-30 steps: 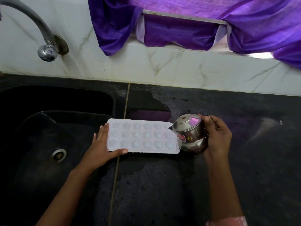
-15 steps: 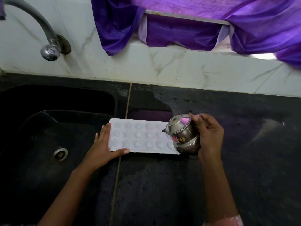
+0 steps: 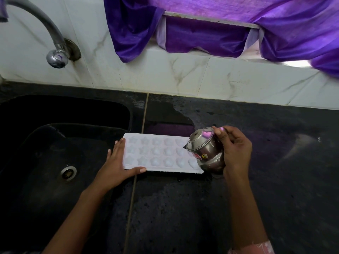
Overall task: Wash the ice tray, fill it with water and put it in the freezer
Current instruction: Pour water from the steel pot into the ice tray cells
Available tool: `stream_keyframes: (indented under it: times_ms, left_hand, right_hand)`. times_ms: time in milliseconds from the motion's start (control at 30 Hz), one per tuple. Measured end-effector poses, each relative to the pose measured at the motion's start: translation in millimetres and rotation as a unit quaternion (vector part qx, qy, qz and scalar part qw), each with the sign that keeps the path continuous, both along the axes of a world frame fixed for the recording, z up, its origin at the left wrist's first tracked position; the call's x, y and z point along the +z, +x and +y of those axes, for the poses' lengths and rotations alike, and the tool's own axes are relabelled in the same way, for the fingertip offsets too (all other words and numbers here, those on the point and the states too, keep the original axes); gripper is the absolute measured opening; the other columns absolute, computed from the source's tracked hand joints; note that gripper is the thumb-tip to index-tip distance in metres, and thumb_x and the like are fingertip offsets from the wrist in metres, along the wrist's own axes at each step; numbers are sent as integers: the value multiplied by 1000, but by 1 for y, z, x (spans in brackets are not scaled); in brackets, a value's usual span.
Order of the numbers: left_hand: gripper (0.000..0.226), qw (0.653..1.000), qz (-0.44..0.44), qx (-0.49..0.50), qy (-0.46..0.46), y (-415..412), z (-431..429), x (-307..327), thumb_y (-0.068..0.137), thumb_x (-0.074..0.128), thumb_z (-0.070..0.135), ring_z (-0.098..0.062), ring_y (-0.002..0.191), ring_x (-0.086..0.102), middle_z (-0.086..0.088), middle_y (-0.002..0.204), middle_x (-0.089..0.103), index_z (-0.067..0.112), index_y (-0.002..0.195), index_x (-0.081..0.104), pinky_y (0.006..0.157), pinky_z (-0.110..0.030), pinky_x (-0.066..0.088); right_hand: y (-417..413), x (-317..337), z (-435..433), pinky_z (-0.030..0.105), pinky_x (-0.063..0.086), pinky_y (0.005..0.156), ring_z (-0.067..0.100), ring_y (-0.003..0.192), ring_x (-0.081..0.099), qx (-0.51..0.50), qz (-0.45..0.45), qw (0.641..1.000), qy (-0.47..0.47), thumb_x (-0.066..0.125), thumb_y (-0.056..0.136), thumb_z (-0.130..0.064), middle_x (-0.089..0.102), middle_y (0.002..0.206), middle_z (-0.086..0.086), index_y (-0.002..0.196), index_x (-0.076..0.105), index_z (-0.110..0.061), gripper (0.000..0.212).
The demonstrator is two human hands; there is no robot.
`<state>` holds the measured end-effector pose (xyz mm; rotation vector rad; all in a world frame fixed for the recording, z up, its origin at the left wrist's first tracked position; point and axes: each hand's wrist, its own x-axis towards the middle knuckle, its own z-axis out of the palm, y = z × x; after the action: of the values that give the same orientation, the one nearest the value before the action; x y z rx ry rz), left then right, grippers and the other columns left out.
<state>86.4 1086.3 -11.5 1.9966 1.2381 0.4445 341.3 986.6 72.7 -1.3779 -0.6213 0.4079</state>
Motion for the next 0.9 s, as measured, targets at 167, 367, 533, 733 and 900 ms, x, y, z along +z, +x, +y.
stream_keyframes:
  times_ms: [167, 367, 533, 733, 900]
  left_hand:
    - [132, 1000, 8, -2, 8, -1, 2, -1, 45, 52, 80, 5, 133, -15, 6, 158, -2, 22, 149, -6, 108, -21, -13]
    - [132, 1000, 4, 1, 8, -1, 1, 1, 45, 51, 80, 6, 132, -16, 7, 157, -3, 22, 149, -6, 108, -21, -13]
    - [132, 1000, 9, -2, 5, -2, 2, -1, 45, 52, 81, 7, 132, -17, 9, 157, -3, 24, 149, -7, 107, -21, -14]
    - [132, 1000, 5, -4, 6, -2, 3, -3, 46, 53, 81, 7, 132, -17, 23, 143, -4, 24, 148, -7, 108, -22, -13]
    - [123, 1000, 8, 8, -9, 0, 0, 1, 63, 69, 66, 7, 127, -18, 22, 145, -7, 22, 149, -7, 110, -25, -11]
  right_hand:
    - [1, 1, -1, 18, 52, 70, 11, 79, 68, -5, -14, 1000, -3, 71, 76, -6, 72, 72, -9, 72, 67, -21, 16]
    - [0, 1, -1, 12, 50, 66, 0, 72, 66, -5, -15, 1000, -11, 70, 76, -5, 71, 68, -16, 72, 66, -22, 18]
    - [-1, 0, -2, 10, 48, 62, -5, 62, 60, -17, 11, 1000, -3, 68, 78, -5, 67, 61, -17, 71, 64, -18, 16]
    - [0, 1, -1, 14, 51, 64, 0, 68, 64, -25, 95, 995, 21, 66, 80, -6, 70, 66, -11, 77, 64, -13, 8]
    - [-6, 1, 5, 22, 53, 73, 15, 81, 64, -6, 114, 993, 13, 67, 79, -7, 68, 82, 5, 75, 65, -15, 8]
